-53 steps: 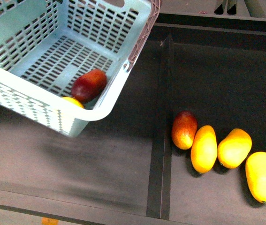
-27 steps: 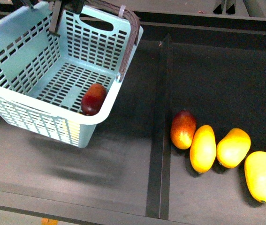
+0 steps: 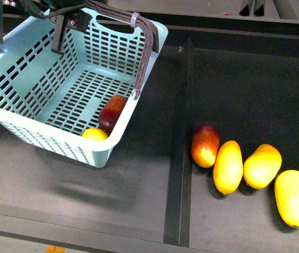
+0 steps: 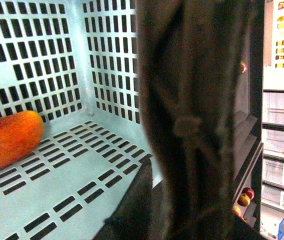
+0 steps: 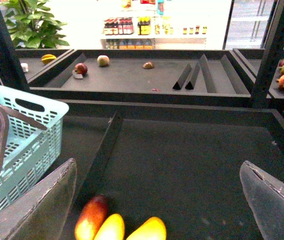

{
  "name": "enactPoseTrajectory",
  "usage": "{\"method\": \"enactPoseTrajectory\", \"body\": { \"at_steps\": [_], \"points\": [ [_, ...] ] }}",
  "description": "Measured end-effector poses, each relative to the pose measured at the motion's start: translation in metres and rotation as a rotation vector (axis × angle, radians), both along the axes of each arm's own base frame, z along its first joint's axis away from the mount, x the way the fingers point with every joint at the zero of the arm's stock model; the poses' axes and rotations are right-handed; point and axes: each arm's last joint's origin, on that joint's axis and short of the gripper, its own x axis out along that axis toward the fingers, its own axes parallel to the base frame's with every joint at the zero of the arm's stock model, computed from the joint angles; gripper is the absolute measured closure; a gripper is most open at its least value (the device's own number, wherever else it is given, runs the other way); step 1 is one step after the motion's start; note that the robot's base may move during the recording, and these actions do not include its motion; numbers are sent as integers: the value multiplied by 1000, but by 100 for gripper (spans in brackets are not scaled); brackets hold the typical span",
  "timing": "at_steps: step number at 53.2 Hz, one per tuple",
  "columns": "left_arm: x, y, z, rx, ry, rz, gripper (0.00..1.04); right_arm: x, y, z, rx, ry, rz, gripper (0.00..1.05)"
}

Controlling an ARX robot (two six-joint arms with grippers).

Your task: Pick lemon and mango into basket

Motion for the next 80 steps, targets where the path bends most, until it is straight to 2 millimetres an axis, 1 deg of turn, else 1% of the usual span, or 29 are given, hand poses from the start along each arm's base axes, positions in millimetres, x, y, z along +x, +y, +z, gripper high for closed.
{"method": "enactPoseTrajectory", "body": {
  "at_steps": [6, 9, 12, 14, 17, 18, 19, 22, 23, 26, 31, 32, 33, 34, 36, 37, 39, 42, 45, 47, 49, 52, 54, 55, 60, 68, 71, 74, 80],
  "points": [
    [-5, 10, 0, 23, 17, 27, 58, 0, 0, 0, 0, 0, 0, 9],
    [-7, 11, 3, 28, 17, 30, 49, 0, 0, 0, 0, 0, 0, 9],
    [-13, 15, 12, 40, 16, 44, 33, 0, 0, 0, 0, 0, 0, 9],
    [-17, 17, 17, 44, 9, 54, 25, 0, 0, 0, 0, 0, 0, 9],
    [-26, 22, 26, 66, 10, 86, 9, 0, 0, 0, 0, 0, 0, 9],
    [-29, 23, 28, 72, 9, 94, 6, 0, 0, 0, 0, 0, 0, 9],
    [-33, 24, 31, 82, 9, 105, 6, 0, 0, 0, 0, 0, 0, 9],
    [-45, 29, 39, 121, 15, 149, 8, 0, 0, 0, 0, 0, 0, 9],
    [-52, 32, 43, 146, 25, 174, 7, 0, 0, 0, 0, 0, 0, 9],
    [-66, 36, 49, 196, 46, 201, 7, 0, 0, 0, 0, 0, 0, 9],
    [-96, 40, 58, 264, 97, 220, 7, 0, 0, 0, 0, 0, 0, 9],
    [-98, 40, 58, 268, 95, 208, 7, 0, 0, 0, 0, 0, 0, 9],
    [-101, 41, 55, 284, 20, 142, 12, 0, 0, 0, 0, 0, 0, 9],
    [-103, 43, 50, 323, -75, 28, 17, 0, 0, 0, 0, 0, 0, 9],
    [-111, 47, 42, 422, -201, -80, 24, 0, 0, 0, 0, 0, 0, 9],
    [-119, 51, 36, 501, -295, -129, 29, 0, 0, 0, 0, 0, 0, 9],
    [-133, 59, 31, 701, -434, -196, 37, 0, 0, 0, 0, 0, -2, 9],
    [-159, 75, 38, 984, -586, -223, 53, 0, 0, 0, 0, 0, -2, 9],
    [-173, 83, 43, 1094, -622, -223, 63, 0, 0, 0, 0, 0, -1, 9],
    [-182, 88, 42, 1139, -622, -231, 70, 0, 0, 0, 0, 0, -1, 9],
    [-191, 92, 38, 1169, -614, -249, 77, 0, 0, 0, 0, 0, -1, 9],
    [-207, 98, 27, 1203, -590, -288, 93, 0, 0, 0, 0, 0, -1, 9],
    [-214, 100, 25, 1211, -587, -293, 100, 0, 0, 0, 0, 0, -1, 9],
    [-218, 101, 25, 1212, -588, -292, 102, 0, 0, 0, 0, 0, -1, 9],
    [-233, 107, 24, 1226, -598, -285, 102, 0, 0, 0, 0, 0, -1, 9],
    [-261, 116, 18, 1231, -590, -289, 102, 0, 0, 0, 0, 0, -1, 9],
    [-266, 121, 14, 1229, -619, -299, 102, 0, 0, 0, 0, 0, -1, 9],
    [-272, 126, 9, 1233, -594, -289, 102, 0, 0, 0, 0, 0, -1, 9],
    [-282, 128, 6, 1232, -583, -296, 102, 0, 0, 0, 0, 0, 0, 9]
  ]
}}
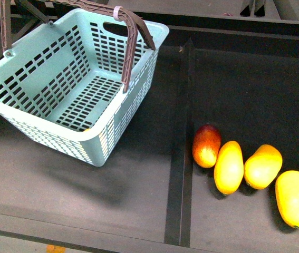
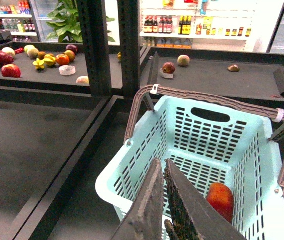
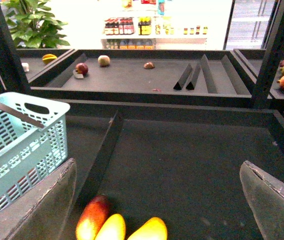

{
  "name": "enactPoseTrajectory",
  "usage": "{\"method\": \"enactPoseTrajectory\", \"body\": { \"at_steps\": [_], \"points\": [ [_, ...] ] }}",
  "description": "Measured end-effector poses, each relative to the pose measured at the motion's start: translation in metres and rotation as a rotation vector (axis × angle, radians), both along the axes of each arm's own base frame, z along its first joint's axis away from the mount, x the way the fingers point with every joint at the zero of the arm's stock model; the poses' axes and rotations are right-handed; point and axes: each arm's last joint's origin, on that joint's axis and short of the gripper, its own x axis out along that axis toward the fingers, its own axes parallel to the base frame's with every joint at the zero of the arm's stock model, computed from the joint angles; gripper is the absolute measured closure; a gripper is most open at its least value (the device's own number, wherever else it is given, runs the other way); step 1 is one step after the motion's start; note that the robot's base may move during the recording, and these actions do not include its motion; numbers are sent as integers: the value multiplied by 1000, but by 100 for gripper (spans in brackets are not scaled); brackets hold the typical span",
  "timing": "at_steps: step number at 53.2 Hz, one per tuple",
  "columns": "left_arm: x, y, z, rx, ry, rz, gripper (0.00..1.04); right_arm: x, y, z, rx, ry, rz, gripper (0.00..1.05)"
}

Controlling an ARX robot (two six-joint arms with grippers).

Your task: Pick lemon and mango into basket

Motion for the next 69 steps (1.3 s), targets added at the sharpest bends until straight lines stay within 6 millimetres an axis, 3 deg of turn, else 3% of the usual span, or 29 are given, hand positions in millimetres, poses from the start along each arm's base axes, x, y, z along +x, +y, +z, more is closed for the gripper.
{"method": "enactPoseTrajectory", "body": {
  "at_steps": [21, 69],
  "points": [
    [-28, 0, 5, 0, -14, 1, 102, 0, 0, 0, 0, 0, 0, 9],
    [-66, 0, 5, 1, -3, 1, 102, 0, 0, 0, 0, 0, 0, 9]
  ]
}}
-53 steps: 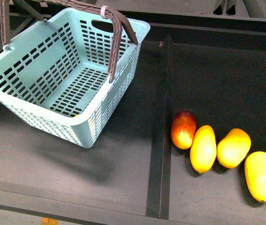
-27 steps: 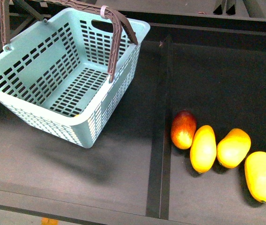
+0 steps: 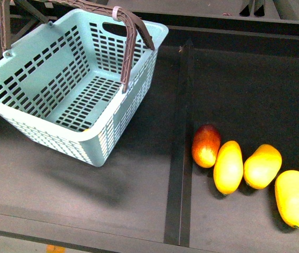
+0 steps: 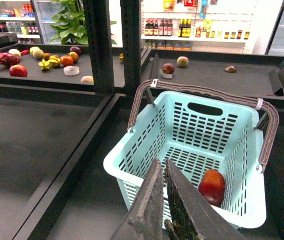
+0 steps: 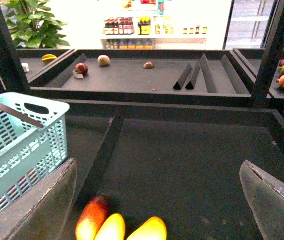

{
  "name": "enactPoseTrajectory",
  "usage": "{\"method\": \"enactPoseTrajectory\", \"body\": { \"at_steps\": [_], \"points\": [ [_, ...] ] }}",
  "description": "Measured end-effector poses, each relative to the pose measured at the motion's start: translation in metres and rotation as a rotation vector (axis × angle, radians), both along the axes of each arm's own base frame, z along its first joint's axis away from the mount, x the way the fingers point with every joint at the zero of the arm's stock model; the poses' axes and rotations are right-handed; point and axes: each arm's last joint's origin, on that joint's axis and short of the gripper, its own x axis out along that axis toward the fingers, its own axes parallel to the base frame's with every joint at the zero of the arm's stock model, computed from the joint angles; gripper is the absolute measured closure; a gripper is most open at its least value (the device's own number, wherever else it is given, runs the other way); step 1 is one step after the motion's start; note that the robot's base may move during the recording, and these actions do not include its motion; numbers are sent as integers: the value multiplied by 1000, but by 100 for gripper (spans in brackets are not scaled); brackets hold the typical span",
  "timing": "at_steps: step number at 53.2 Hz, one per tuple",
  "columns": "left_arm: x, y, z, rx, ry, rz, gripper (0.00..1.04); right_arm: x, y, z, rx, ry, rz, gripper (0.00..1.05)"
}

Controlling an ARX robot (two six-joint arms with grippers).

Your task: Pick lemon and mango into basket

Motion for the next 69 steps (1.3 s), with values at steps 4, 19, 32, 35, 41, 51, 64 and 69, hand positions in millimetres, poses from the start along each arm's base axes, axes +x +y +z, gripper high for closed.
{"method": "enactPoseTrajectory", "body": {
  "at_steps": [4, 19, 32, 35, 41, 51, 64, 69],
  "points": [
    [-3, 0, 1, 0, -24, 0, 102, 0, 0, 0, 0, 0, 0, 9],
    [-3, 0, 2, 0, -27, 0, 102, 0, 0, 0, 0, 0, 0, 9],
    [-3, 0, 2, 0, -27, 0, 102, 0, 0, 0, 0, 0, 0, 9],
    [-3, 0, 2, 0, -27, 0, 102, 0, 0, 0, 0, 0, 0, 9],
    [-3, 0, 2, 0, -27, 0, 102, 0, 0, 0, 0, 0, 0, 9],
    [-3, 0, 2, 0, -27, 0, 79, 0, 0, 0, 0, 0, 0, 9],
    [-3, 0, 2, 0, -26, 0, 35, 0, 0, 0, 0, 0, 0, 9],
    [-3, 0, 2, 0, -27, 0, 17, 0, 0, 0, 0, 0, 0, 9]
  ]
}}
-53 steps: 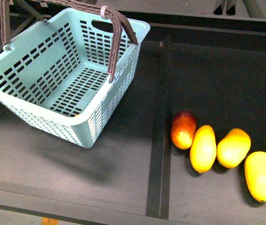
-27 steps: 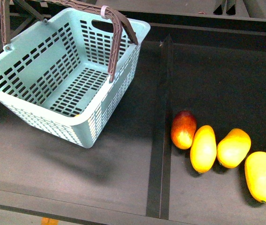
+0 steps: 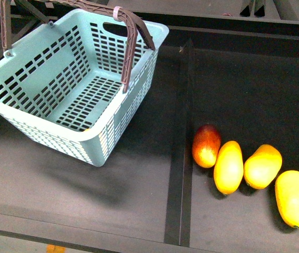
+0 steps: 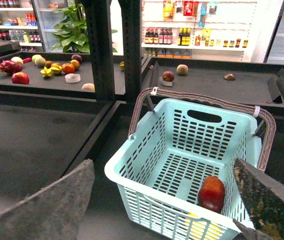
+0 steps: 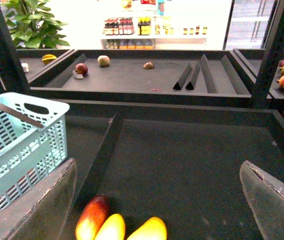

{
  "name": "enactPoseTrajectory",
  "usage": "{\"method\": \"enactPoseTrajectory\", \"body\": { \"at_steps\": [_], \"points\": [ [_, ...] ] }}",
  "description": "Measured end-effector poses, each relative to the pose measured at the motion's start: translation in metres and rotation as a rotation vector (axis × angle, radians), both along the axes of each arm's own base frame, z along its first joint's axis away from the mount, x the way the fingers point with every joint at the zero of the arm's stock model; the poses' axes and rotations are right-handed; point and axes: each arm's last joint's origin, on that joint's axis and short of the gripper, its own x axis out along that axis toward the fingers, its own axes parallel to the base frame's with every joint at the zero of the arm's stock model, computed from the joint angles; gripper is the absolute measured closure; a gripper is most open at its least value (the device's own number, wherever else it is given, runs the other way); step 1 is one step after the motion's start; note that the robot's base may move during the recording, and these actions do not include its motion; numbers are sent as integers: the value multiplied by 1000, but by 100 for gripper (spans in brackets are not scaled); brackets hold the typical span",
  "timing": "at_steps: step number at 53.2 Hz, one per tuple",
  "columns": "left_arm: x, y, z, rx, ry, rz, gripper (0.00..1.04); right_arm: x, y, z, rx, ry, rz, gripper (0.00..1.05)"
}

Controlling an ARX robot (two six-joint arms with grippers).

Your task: Pick lemon and mango into basket

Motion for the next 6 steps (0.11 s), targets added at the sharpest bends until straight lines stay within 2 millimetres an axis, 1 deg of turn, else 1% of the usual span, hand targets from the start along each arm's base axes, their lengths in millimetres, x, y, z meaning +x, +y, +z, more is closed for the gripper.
{"method": "enactPoseTrajectory", "body": {
  "at_steps": [3, 6],
  "points": [
    [0, 0, 0, 1, 0, 0, 6, 0, 0, 0, 0, 0, 0, 9],
    [0, 0, 0, 2, 0, 0, 8, 0, 0, 0, 0, 0, 0, 9]
  ]
}}
